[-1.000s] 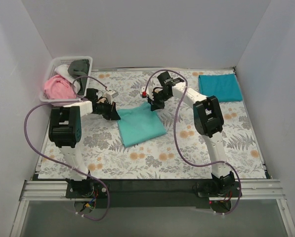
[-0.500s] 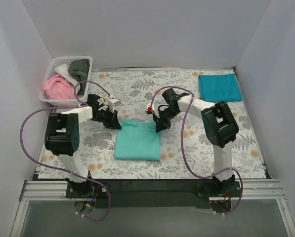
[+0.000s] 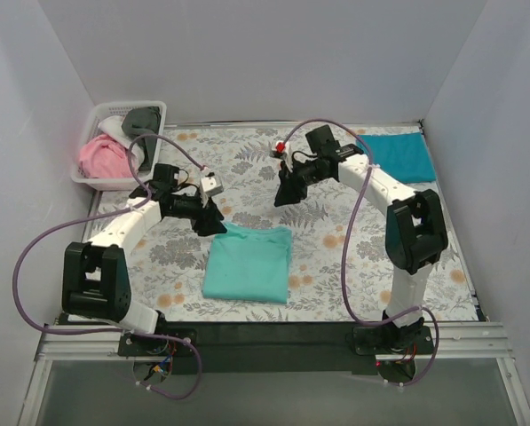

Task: Fold and stack the t-shirts
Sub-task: Fold the tshirt

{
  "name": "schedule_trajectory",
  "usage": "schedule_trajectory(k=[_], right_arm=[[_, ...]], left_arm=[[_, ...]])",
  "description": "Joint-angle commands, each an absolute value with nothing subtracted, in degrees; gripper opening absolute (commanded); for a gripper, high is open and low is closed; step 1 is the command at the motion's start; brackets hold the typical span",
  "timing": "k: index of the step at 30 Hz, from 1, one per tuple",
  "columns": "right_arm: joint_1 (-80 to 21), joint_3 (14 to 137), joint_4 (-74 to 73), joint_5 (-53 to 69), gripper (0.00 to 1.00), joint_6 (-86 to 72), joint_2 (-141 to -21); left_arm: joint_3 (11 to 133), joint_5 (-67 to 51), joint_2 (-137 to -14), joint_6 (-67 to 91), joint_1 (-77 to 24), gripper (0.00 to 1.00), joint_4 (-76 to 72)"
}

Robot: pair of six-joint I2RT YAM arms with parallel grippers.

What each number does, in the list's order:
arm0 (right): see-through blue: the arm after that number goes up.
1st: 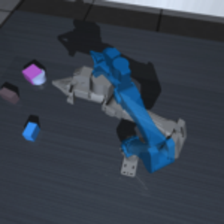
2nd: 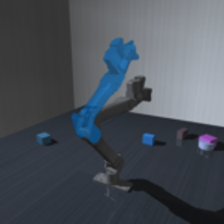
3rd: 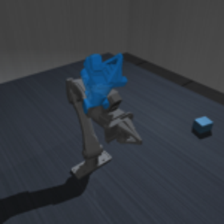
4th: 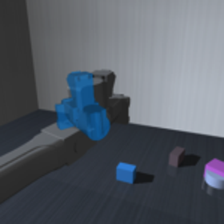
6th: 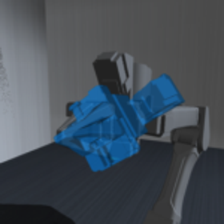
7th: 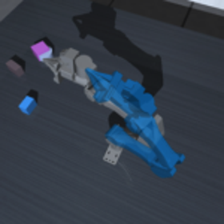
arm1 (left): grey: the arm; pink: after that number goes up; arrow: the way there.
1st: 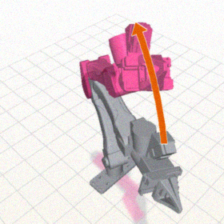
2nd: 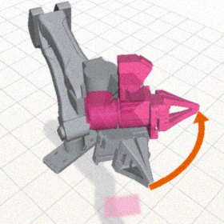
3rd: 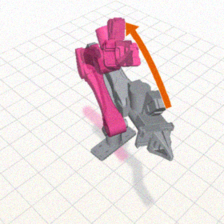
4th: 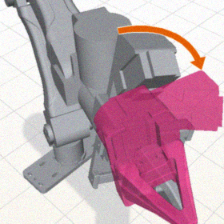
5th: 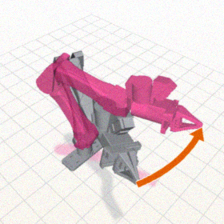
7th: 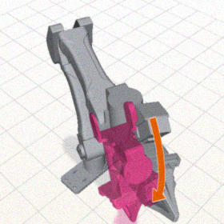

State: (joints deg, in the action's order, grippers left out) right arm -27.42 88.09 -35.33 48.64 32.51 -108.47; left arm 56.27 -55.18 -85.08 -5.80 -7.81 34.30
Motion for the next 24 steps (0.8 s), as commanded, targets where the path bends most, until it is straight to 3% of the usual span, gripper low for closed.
schedule_trajectory(k=[1,7,24], right_arm=[[-28.4,92.5,-26.5,56.4,0.26,16.7,-114.5],[-30.2,93.1,-12.8,59.3,0.22,3.9,-121.6],[-34.5,83.8,-4.8,61.7,0.15,-1.8,-125.8]], left_arm=[[54.7,-56.0,-84.8,-13.4,-13.0,0.46,33.5],[49.7,-51.1,-85.7,-13.5,-18.4,0.47,19.8],[47.8,-48.3,-91.9,-19.1,-23.0,0.42,14.8]])
